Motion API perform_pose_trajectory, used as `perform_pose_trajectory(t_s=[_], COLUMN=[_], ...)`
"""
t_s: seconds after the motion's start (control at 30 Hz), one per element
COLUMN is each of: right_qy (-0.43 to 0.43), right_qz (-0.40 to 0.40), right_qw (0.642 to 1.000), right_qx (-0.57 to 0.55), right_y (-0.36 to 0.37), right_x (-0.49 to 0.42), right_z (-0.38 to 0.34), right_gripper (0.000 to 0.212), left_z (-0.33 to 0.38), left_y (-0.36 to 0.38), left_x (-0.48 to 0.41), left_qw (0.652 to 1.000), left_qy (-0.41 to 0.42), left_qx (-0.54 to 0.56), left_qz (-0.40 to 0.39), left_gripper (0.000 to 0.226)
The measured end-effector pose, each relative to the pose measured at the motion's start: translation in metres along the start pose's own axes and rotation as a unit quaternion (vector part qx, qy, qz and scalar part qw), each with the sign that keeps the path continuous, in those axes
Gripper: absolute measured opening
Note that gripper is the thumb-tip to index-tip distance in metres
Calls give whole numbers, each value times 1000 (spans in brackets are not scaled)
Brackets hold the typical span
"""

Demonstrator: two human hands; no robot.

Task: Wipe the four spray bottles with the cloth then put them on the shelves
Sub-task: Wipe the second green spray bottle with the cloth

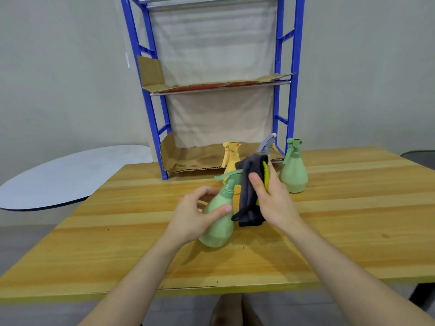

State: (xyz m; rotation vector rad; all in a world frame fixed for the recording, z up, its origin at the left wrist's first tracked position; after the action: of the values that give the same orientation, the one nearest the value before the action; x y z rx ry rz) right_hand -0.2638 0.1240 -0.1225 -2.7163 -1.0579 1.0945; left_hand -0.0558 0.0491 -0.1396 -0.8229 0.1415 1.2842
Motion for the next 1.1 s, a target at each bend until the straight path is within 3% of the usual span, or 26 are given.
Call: perform_pose_trajectory(t_s=[0.07, 0.17, 0.23, 0.3, 0.47, 0.63, 0.77, 0.83, 0.97, 1.1], right_qy=[31, 54, 69, 77, 73, 61, 43, 33, 28, -14], right_qz=[20, 77, 92, 86, 53, 38, 10, 2, -6, -20], right_qw=[999, 995, 993, 993, 995, 996, 998, 999, 998, 1000], right_qx=[-18, -30, -29, -30, -44, -50, -45, -39, -47, -15], right_y=[-9, -27, -35, -34, -27, -31, -16, -13, -22, -25], right_x=[8, 10, 9, 9, 14, 11, 11, 10, 10, 5], right_z=[7, 16, 18, 17, 10, 1, -9, -11, -24, -45], right_gripper=[61, 43, 42, 42, 46, 50, 55, 60, 47, 27], left_z=[8, 3, -6, -5, -9, -10, 6, 15, 16, 6], left_y=[5, 6, 2, 4, 11, -36, -52, -54, -59, -64], left_x=[5, 11, 15, 18, 32, 6, -44, -50, -48, -32], left_qw=[1000, 999, 993, 991, 984, 983, 978, 982, 989, 994], left_qy=[15, -34, -94, -101, -137, -119, -92, -70, -53, -38], left_qx=[-10, 5, 21, 17, 106, 126, 168, 129, 117, 96], left_qz=[14, 33, 67, 87, 46, 58, -86, -119, -67, -40], left_gripper=[50, 46, 57, 76, 91, 83, 65, 55, 27, 17])
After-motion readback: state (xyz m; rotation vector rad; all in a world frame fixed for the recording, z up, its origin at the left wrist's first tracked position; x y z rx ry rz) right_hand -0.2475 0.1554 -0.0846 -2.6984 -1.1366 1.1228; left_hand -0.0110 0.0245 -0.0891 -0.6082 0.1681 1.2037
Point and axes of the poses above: each hand's wrist, its own x-axis away from the middle knuckle, its own y-axis out of the palm, z = x × y, the point moved 6 cm from there along -x, towards the middle knuckle, and after that the axes turned 11 degrees about z, right-handed, at the moved point
